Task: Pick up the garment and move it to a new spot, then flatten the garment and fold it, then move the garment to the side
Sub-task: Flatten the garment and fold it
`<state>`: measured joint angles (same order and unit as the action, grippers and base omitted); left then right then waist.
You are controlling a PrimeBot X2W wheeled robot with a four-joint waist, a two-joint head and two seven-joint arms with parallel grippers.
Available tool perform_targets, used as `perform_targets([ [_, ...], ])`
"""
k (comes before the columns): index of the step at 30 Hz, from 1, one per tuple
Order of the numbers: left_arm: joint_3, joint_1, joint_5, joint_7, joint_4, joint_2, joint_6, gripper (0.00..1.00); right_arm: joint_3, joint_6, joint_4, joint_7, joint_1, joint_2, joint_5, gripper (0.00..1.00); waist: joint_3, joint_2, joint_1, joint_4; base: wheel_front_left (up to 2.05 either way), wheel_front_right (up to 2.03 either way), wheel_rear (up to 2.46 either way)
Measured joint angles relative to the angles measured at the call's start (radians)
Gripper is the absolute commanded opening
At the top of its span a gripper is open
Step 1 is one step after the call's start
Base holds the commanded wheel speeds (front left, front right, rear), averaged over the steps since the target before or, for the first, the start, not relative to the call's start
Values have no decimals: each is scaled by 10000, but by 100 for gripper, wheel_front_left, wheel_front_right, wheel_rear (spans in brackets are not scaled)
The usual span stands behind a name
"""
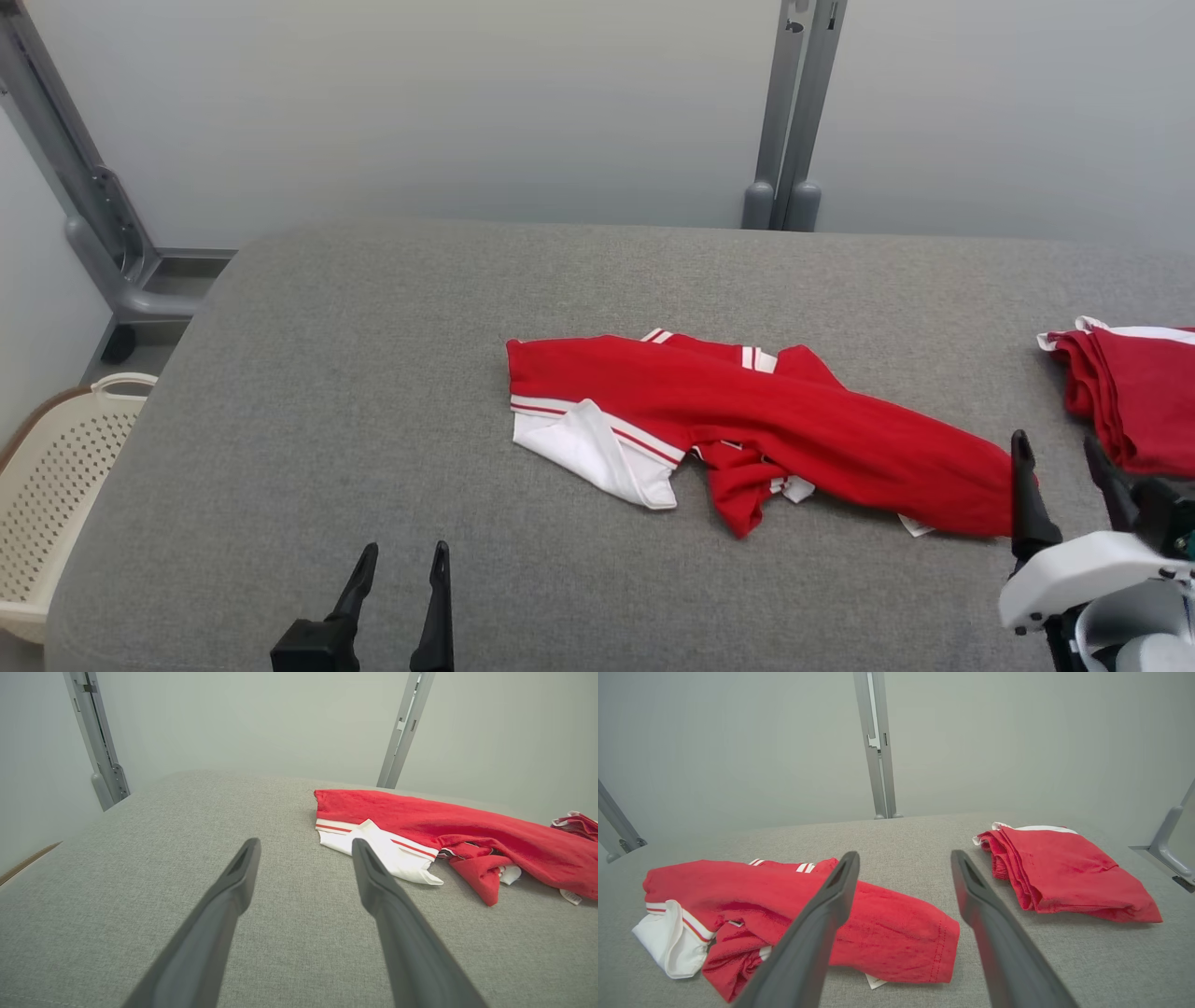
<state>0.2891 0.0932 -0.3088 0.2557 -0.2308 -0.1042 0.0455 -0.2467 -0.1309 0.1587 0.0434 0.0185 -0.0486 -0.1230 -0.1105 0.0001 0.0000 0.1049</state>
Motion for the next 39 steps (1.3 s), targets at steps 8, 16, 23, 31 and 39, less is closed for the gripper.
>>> perform_targets([
  [8,-81,4,-90,6,-123,-36,90,100,1057,-2,-35,1083,-977,0,311,100,-110,0,0,-257,0,0,0],
  [16,-88,-4,-132,8,-171,-42,123,100,1168,-2,199,1216,-1203,-4,282,100,-84,0,0,-317,0,0,0],
  [23,52,-48,-157,-211,-376,-67,100,100,1335,-2,199,1254,-1174,-4,267,100,-39,0,0,-416,0,0,0],
  [31,669,-1790,33,-2286,-1668,-75,-75,100,1954,-2,104,1156,-1076,4,171,100,147,0,0,-868,0,0,0],
  [39,794,-3897,-35,-3753,-3348,199,115,100,2280,-2,-127,1034,-926,-6,171,100,544,0,0,-1762,0,0,0],
])
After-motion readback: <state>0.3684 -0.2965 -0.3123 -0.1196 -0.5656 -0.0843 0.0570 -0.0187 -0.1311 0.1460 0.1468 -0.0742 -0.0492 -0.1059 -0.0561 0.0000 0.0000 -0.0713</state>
